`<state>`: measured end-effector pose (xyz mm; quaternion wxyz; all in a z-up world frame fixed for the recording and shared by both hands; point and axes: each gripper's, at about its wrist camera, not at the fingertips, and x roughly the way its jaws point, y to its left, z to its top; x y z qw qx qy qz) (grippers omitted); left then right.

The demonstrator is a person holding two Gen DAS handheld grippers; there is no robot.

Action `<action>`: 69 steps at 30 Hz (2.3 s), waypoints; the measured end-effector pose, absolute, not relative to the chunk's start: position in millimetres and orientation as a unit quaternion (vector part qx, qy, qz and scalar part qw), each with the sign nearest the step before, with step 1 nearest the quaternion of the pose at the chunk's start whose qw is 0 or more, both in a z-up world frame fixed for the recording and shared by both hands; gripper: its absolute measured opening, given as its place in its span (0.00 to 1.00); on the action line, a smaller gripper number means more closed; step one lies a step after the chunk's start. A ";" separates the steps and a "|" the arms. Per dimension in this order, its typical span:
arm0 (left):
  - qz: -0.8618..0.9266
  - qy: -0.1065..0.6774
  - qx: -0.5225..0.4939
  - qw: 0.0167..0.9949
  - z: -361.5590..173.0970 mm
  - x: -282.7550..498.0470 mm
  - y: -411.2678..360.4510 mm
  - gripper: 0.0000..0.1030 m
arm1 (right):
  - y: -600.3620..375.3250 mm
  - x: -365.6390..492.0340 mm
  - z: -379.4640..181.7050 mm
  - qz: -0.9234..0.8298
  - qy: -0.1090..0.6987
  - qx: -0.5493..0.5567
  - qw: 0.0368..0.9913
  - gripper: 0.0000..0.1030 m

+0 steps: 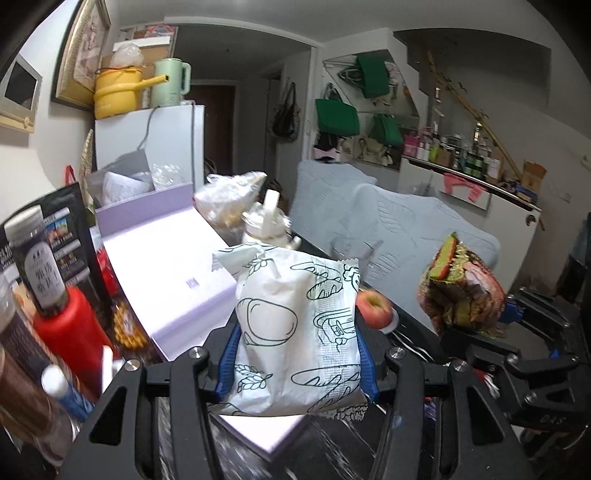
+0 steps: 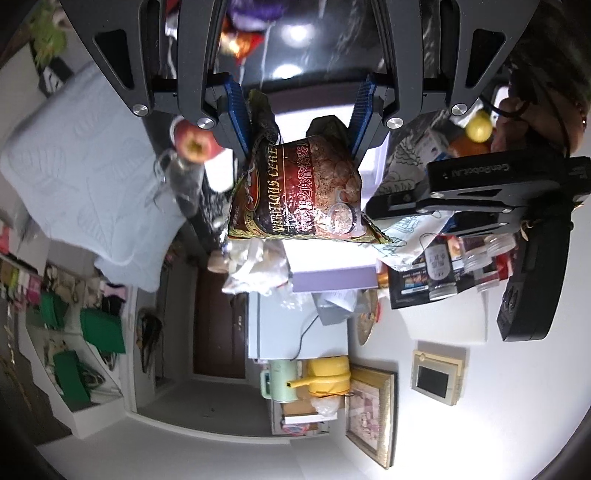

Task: Organize soft objects
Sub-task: 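Carry both held bags over to the open lavender box, then lower the white bag into the box and open the left tool while the right releases the cereal bag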

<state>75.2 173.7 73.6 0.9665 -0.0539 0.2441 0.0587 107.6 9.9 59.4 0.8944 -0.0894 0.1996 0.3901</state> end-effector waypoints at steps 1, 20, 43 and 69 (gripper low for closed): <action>0.062 0.242 -0.054 0.967 74.0 81.1 178.4 0.50 | 13.5 111.5 60.6 0.391 0.198 -0.091 0.894 0.46; 0.124 0.269 -0.046 0.954 43.6 154.2 241.0 0.50 | 85.7 200.4 49.0 0.392 0.214 -0.118 0.887 0.46; 0.163 0.372 -0.057 0.912 -26.0 200.7 277.1 0.50 | 135.0 248.9 -0.8 0.366 0.283 -0.139 0.875 0.46; 0.195 0.422 -0.098 0.880 -45.2 208.5 296.0 0.78 | 155.8 280.6 -25.8 0.362 0.325 -0.149 0.861 0.46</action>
